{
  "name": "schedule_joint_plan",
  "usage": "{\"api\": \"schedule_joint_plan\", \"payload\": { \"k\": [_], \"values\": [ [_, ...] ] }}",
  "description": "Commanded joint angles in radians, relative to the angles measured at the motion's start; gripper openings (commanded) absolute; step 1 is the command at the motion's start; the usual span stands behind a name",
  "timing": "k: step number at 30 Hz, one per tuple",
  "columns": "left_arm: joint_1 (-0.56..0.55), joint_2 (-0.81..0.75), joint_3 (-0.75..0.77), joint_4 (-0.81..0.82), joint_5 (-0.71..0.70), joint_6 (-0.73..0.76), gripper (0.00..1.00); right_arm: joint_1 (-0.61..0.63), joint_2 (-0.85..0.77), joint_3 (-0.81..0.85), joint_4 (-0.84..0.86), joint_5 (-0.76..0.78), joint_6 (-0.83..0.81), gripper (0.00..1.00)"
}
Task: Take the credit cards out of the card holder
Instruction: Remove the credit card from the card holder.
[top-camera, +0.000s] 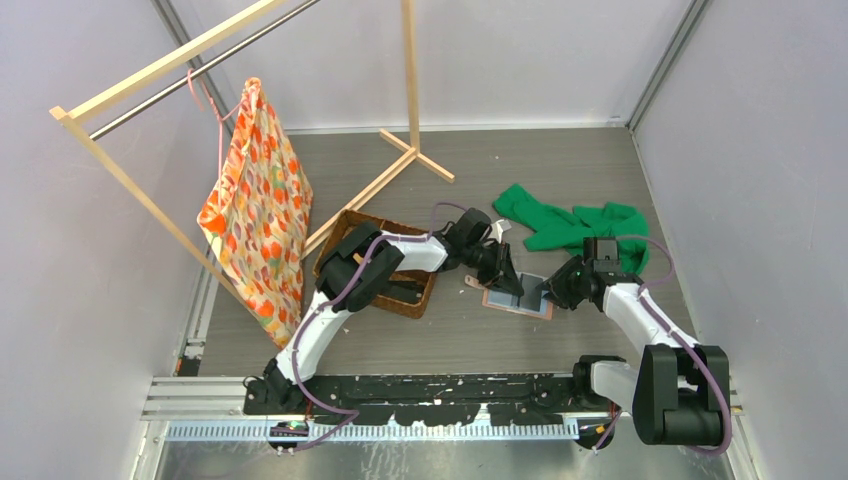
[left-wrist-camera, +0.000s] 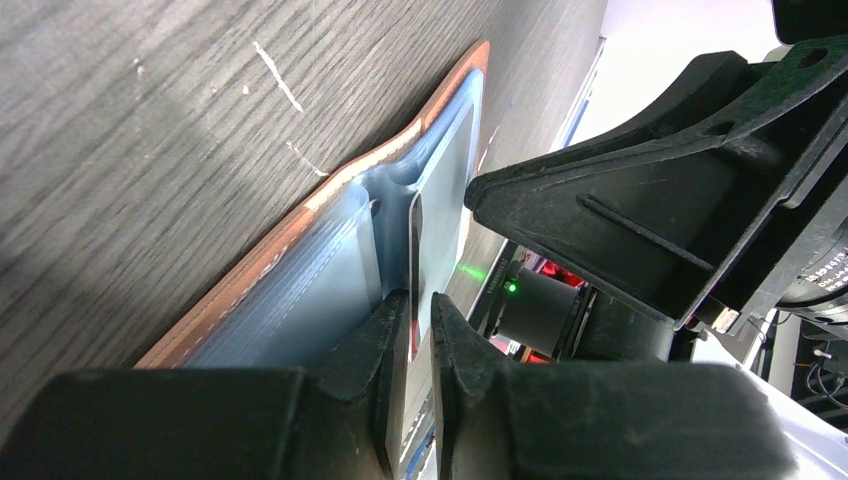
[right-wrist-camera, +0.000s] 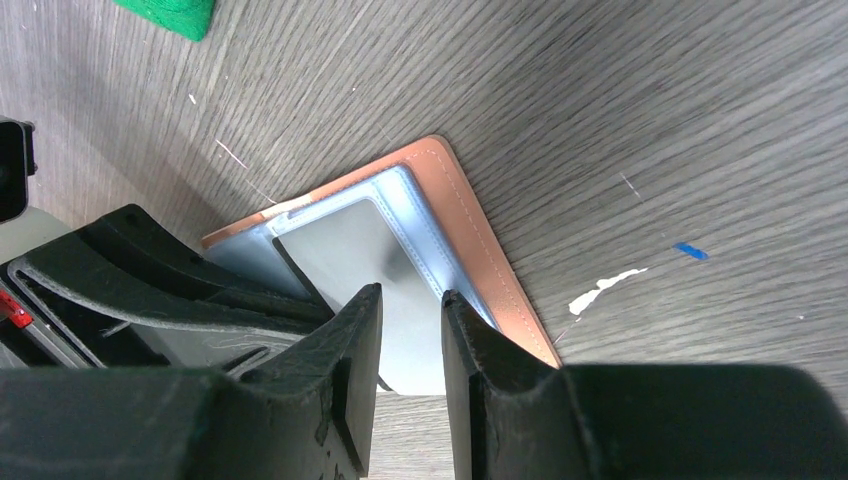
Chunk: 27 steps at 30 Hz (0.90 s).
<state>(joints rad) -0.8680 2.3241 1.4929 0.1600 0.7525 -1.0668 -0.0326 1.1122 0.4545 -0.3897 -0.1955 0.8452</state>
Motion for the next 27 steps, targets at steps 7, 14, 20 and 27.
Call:
{"api": "schedule_joint_plan", "payload": {
  "k": [7, 14, 20, 27],
  "values": [
    [0.006, -0.004, -0.041, 0.129, 0.007, -0.058, 0.11, 0.008, 0.018, 0.012, 0.014, 0.024, 0.003, 0.34],
    [0.007, -0.019, -0.062, 0.135, -0.007, -0.053, 0.2, 0.007, 0.021, 0.006, 0.015, 0.025, 0.001, 0.34],
    [0.01, -0.03, -0.076, 0.147, -0.021, -0.054, 0.21, 0.008, 0.017, 0.007, 0.012, 0.023, 0.001, 0.34],
    [0.015, -0.037, -0.086, 0.167, -0.025, -0.06, 0.15, 0.007, 0.017, 0.006, 0.012, 0.025, 0.0, 0.34]
  ]
}}
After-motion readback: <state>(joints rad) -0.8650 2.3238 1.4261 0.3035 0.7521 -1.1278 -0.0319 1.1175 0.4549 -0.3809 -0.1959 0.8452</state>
